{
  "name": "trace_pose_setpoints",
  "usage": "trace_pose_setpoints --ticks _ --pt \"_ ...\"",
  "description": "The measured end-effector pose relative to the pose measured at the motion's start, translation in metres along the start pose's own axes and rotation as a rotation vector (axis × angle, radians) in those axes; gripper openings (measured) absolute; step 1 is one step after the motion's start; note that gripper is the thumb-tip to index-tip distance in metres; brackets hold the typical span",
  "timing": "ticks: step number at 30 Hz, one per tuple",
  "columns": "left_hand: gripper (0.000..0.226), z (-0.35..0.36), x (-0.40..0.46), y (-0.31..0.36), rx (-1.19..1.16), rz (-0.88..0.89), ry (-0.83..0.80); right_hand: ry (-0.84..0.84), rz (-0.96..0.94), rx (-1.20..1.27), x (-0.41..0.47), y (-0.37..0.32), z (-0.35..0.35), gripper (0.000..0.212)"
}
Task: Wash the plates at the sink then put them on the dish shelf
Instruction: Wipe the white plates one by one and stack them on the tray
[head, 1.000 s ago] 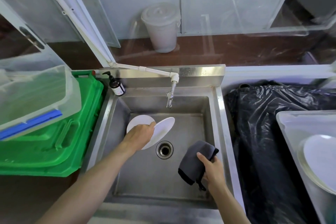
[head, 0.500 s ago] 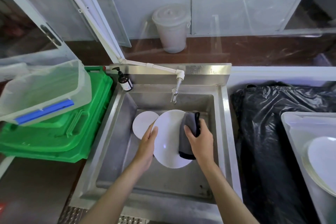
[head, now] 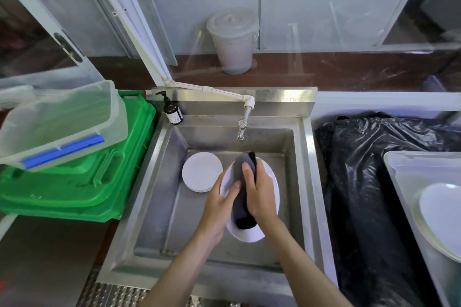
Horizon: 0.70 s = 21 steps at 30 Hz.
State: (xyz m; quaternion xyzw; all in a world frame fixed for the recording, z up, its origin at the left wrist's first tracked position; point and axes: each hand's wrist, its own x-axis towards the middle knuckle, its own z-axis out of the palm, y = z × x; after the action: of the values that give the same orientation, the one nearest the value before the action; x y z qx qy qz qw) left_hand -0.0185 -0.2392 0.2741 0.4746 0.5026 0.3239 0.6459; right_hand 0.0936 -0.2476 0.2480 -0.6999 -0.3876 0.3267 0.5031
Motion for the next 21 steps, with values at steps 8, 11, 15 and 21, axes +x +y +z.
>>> trace_pose_setpoints --ticks 8,11,15,21 --pt "0.055 -0.006 0.001 0.008 -0.259 -0.242 0.106 -0.089 -0.036 -0.032 -0.024 -0.026 0.022 0.024" --pt "0.055 -0.011 -0.001 0.008 -0.29 -0.282 0.122 -0.121 -0.104 -0.111 -0.016 -0.029 0.025 0.025" --pt "0.044 -0.019 -0.001 0.004 -0.163 -0.258 0.139 0.099 0.043 -0.017 -0.004 -0.037 0.028 0.028" --pt "0.056 -0.02 0.002 0.018 -0.449 -0.299 0.17 -0.207 -0.141 -0.104 -0.035 -0.043 0.041 0.025"
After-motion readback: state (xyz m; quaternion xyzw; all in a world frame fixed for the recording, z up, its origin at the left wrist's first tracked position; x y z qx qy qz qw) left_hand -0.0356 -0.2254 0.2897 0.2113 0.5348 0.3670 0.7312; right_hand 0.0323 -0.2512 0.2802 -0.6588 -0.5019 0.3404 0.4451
